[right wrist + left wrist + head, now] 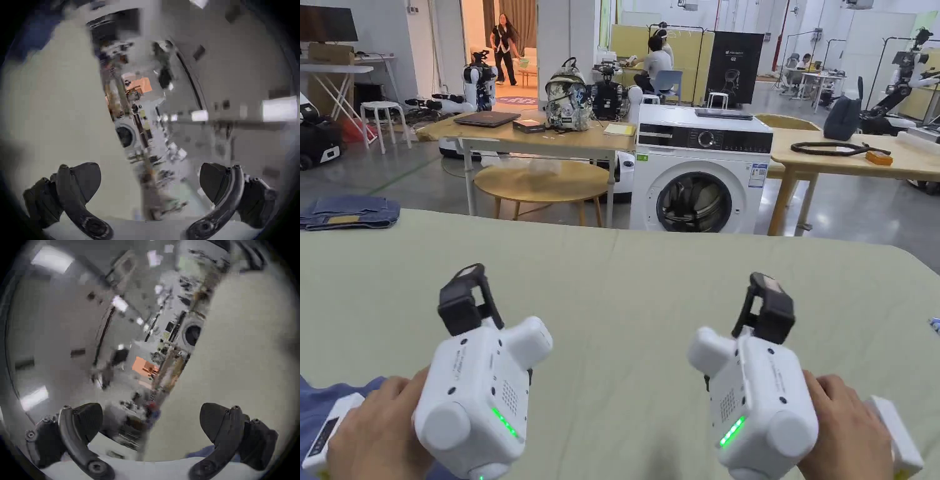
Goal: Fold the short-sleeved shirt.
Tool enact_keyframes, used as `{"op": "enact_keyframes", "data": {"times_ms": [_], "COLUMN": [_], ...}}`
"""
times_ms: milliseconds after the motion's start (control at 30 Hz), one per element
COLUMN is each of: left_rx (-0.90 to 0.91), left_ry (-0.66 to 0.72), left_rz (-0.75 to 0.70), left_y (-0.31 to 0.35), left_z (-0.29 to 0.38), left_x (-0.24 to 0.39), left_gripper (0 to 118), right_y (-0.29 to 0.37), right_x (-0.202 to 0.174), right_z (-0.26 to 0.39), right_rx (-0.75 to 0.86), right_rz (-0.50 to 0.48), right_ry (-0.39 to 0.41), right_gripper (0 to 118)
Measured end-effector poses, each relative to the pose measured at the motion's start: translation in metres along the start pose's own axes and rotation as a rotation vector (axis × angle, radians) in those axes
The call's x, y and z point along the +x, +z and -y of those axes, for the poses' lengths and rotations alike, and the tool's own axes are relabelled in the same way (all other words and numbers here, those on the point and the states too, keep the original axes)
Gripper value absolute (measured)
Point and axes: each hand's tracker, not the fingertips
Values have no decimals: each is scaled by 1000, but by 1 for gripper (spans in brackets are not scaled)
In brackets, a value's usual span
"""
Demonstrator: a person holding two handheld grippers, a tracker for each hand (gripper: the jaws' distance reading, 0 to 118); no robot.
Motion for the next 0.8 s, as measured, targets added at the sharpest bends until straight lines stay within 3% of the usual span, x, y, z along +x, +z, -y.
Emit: {"op": "enact_keyframes", "data": {"times_ms": [67, 133, 233, 267, 400, 467, 500, 600, 800], "left_rx": [33, 23, -43, -65, -119, -130, -134, -168, -136], "left_ry": [-43, 12, 310, 455, 1053, 1309, 1404, 1489, 1362], "left_rz": [1, 16, 56, 72, 89, 125, 150, 174, 152], "left_y": [3, 1, -1, -2, 5, 6, 5, 1, 3], "left_z": [-1, 2, 3, 8, 21, 33, 39, 45, 37], "left_x": [3, 3, -8, -15, -41, -46, -46, -44, -44], "left_gripper": [117, 117, 117, 117, 117, 117, 117, 117, 117], "right_y": [1, 2, 0, 1, 0, 1, 2, 1, 3], "right_x": [-2, 1, 6, 11, 27, 30, 31, 25, 25], "right_z": [2, 0, 2, 2, 18, 26, 29, 34, 37], "right_rx": [10, -22, -96, -124, -222, -238, -248, -280, -300], "right_rz": [-8, -45, -80, -107, -236, -262, -255, -186, -145], "right_ry": [-1, -104, -320, -441, -1047, -1263, -1331, -1427, -1436], "right_gripper": [118, 118, 118, 118, 118, 118, 118, 118, 118]}}
